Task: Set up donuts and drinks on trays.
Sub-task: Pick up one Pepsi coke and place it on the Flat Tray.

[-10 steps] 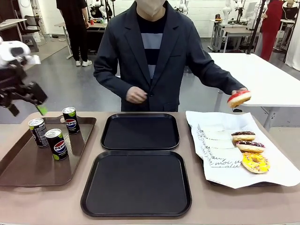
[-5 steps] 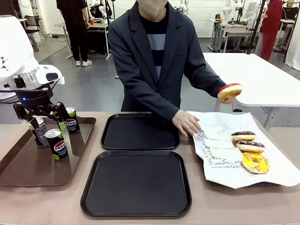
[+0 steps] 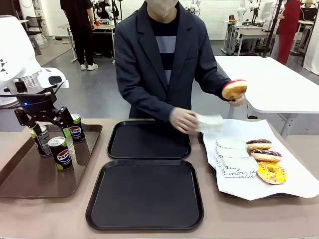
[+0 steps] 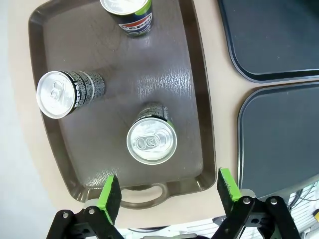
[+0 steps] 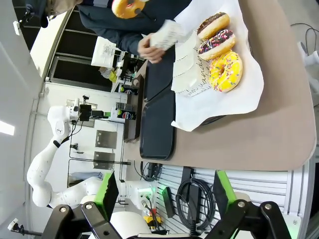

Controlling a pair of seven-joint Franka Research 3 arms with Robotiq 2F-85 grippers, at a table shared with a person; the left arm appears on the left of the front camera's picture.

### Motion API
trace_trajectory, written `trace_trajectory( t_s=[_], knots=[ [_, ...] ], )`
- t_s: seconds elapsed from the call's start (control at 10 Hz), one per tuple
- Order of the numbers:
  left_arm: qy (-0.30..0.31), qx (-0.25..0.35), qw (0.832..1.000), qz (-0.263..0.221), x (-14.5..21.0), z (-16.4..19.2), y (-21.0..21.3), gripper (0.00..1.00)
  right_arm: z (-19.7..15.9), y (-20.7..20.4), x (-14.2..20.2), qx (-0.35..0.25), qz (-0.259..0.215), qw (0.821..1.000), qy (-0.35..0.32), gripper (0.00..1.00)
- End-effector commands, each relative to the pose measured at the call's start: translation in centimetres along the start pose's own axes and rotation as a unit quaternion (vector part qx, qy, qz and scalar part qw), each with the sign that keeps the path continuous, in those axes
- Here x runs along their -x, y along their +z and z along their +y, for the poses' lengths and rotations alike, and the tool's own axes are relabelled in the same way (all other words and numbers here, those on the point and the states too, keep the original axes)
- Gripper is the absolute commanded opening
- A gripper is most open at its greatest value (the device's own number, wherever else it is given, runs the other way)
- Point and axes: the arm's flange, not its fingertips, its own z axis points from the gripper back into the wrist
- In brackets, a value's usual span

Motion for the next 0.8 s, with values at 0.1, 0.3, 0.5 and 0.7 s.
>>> trace_trajectory(
  t_s=[0.1,0.3,0.5,0.7],
  knots=[
    [0.000,0.000,1.000,0.000,0.0,0.0,0.0,1.00,-0.1,0.7,0.8,-0.008,-0.007,1.000,0.007,1.00],
    [0.026,-0.040,0.999,-0.008,-0.7,-0.9,-1.4,1.00,-0.1,0.7,0.8,-0.008,-0.007,1.000,0.007,1.00],
    [0.035,-0.052,0.998,0.005,-2.1,-1.4,-2.8,1.00,-0.1,0.7,0.8,-0.008,-0.007,1.000,0.007,1.00],
    [0.054,-0.047,0.997,0.016,-2.4,-0.9,-4.0,1.00,-0.1,0.7,0.8,-0.008,-0.007,1.000,0.007,1.00]
  ],
)
